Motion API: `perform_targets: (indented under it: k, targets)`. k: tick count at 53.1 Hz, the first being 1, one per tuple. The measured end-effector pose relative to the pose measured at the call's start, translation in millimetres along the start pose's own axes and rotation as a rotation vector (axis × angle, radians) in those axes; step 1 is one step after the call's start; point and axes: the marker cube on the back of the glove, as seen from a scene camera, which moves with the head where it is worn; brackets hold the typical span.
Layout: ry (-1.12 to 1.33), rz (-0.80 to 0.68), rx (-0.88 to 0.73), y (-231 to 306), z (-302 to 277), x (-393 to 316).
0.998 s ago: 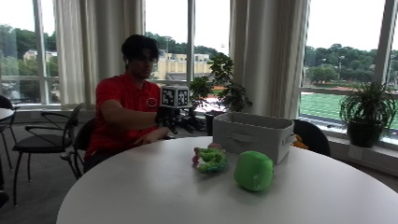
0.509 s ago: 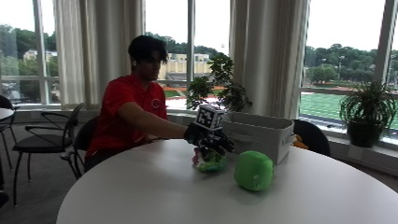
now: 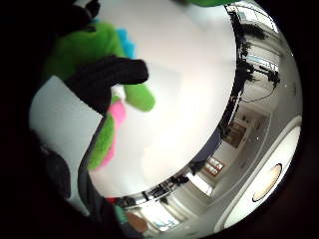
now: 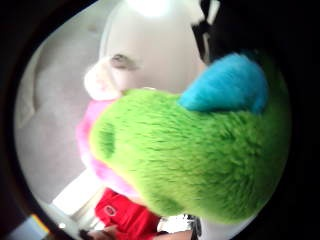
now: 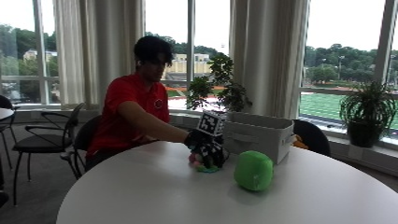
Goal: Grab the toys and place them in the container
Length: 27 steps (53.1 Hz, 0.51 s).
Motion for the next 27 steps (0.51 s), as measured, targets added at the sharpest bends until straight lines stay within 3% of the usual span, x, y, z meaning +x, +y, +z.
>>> perform_targets:
  k: [13,27]
  targets:
    - [0.139,0.116,0.298,5.3,-1.6,5.1]
    - [0.042,0.196,0.478,34.0,-80.5,23.8]
